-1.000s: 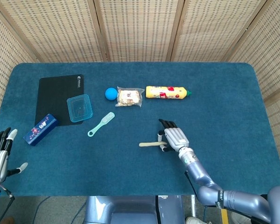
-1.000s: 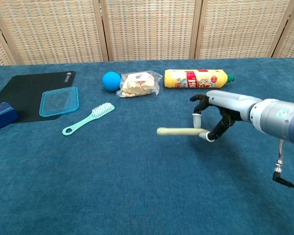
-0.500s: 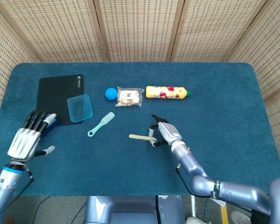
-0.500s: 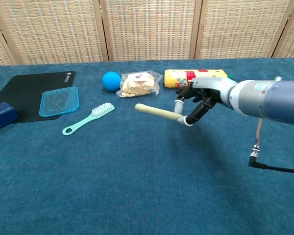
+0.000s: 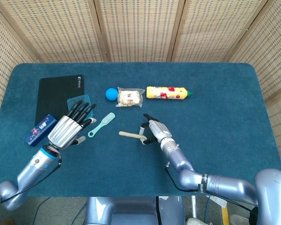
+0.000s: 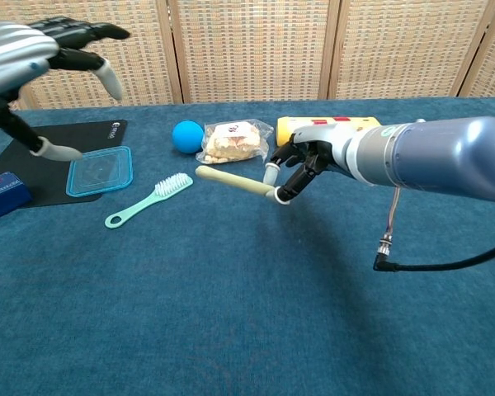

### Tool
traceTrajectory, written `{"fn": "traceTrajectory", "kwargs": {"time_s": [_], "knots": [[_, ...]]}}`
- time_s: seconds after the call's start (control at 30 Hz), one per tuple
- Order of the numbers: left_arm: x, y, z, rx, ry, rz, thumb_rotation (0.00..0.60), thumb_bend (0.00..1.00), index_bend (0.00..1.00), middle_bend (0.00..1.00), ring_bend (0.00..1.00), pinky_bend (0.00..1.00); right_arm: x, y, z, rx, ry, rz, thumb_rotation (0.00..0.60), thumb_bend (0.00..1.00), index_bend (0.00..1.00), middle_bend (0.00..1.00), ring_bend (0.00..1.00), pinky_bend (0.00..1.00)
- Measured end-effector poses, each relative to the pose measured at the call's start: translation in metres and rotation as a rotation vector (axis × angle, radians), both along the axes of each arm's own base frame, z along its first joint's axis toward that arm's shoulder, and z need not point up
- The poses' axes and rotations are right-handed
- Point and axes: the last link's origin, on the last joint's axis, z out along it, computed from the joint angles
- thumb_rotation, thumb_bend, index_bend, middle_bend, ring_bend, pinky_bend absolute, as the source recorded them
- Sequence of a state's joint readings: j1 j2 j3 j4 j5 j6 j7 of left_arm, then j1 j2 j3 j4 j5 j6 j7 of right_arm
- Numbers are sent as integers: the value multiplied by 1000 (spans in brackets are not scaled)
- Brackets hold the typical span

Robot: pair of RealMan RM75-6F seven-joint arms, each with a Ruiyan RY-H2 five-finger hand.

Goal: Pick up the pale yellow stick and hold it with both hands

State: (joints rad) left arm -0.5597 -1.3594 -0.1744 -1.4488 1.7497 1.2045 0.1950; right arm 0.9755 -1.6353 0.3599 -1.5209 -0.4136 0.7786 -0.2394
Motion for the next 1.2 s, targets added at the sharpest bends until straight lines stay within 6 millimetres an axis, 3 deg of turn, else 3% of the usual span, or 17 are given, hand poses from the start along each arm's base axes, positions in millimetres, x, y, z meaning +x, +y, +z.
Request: {"fn": "traceTrajectory", "kwargs": {"time_s": [0.2, 0.6, 0.83, 1.2], "knots": [[14, 11, -30, 0, -3, -74, 600, 115, 475, 0, 0, 0, 2, 0, -3, 8, -10, -11, 600, 670, 715, 52, 0, 0], [42, 15, -79, -26, -36, -120, 600, 116, 485, 0, 0, 0, 6, 2, -6, 23, -30, -12, 600, 671, 716, 68, 0, 0], [50, 15, -97, -29, -9, -134, 600, 115, 499, 0, 0, 0, 6, 3, -8, 31, -32, -12, 600, 671, 717, 71, 0, 0], [43, 20, -110, -25, 6, -128, 600, 115, 555, 0, 0, 0, 3, 0, -5, 36, -35, -20, 600, 672, 718, 74, 0, 0]]}}
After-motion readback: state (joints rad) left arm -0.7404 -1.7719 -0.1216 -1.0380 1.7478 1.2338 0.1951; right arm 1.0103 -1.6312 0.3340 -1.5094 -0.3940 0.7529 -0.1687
